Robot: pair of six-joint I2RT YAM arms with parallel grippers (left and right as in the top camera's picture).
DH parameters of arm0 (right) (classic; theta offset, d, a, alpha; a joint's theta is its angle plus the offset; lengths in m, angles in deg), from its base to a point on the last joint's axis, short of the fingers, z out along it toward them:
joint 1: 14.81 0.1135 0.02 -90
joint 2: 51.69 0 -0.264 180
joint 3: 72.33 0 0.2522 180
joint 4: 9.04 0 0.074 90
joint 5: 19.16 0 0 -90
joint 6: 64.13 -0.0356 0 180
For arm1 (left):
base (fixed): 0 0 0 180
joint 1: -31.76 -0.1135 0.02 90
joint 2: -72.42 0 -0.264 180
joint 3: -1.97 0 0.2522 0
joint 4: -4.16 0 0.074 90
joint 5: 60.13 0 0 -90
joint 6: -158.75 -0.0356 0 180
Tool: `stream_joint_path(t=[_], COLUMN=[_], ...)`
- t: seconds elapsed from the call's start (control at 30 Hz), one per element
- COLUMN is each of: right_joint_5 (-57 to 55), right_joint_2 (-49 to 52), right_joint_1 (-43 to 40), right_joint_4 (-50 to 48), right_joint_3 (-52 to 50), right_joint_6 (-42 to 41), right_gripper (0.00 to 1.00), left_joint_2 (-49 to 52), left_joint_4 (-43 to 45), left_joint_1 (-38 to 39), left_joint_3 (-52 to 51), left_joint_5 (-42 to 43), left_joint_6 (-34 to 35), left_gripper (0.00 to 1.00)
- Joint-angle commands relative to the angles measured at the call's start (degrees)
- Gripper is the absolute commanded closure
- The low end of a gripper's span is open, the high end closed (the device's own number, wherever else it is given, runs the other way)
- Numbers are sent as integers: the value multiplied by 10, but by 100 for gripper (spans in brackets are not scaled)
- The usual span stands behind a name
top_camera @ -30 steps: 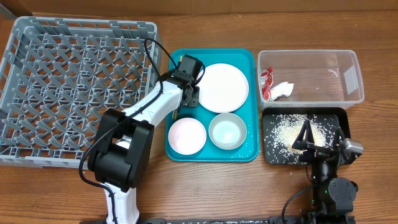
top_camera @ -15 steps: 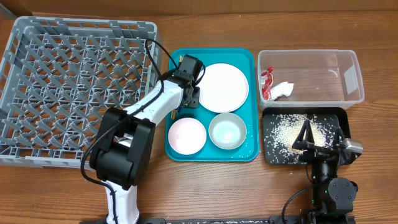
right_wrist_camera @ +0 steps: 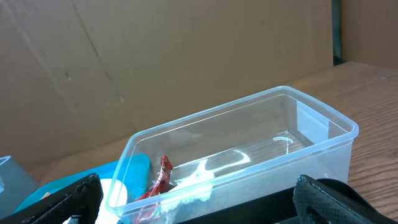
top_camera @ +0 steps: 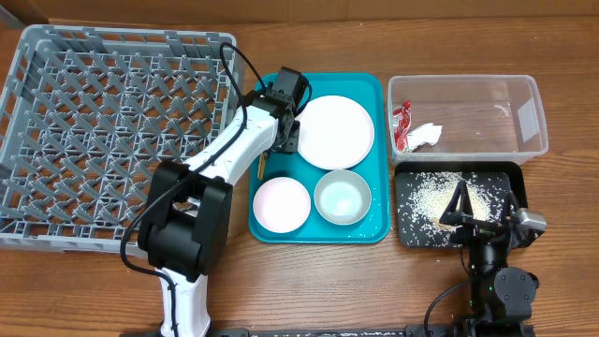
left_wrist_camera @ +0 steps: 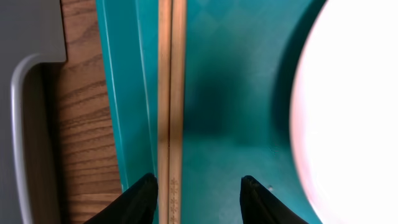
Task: Sort waste into correct bins and load items into the dishwasher
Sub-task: 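Move left gripper to the wooden chopsticks and grasp one, then carry the chopstick left and drop it into the grey dish rack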
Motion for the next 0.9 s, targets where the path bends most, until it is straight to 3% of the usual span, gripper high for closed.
stream_joint_path(t=[0.0, 0.23, 0.43, 0.67, 0.87], right_joint_5=[-4, -4, -4, -4, -4], right_joint_2=[-6, -6, -6, -6, -6], right_joint_1=[3, 3, 3, 3, 3], right_joint_4=[-4, -4, -4, -4, -4], right_joint_3=[-6, -6, -6, -6, -6], right_joint_6=[4, 4, 4, 4, 4], right_gripper=[0, 0, 0, 0, 0], left_joint_2=[36, 90, 75, 44, 45], left_joint_4=[1, 0, -13, -56, -74], left_joint_1=[-5, -5, -6, -14, -14], left_joint_3=[0, 0, 12, 44, 26], left_joint_5=[-17, 35, 61, 129, 111], left_joint_6=[-7, -7, -6, 10, 55], left_gripper=[55, 58, 65, 62, 64])
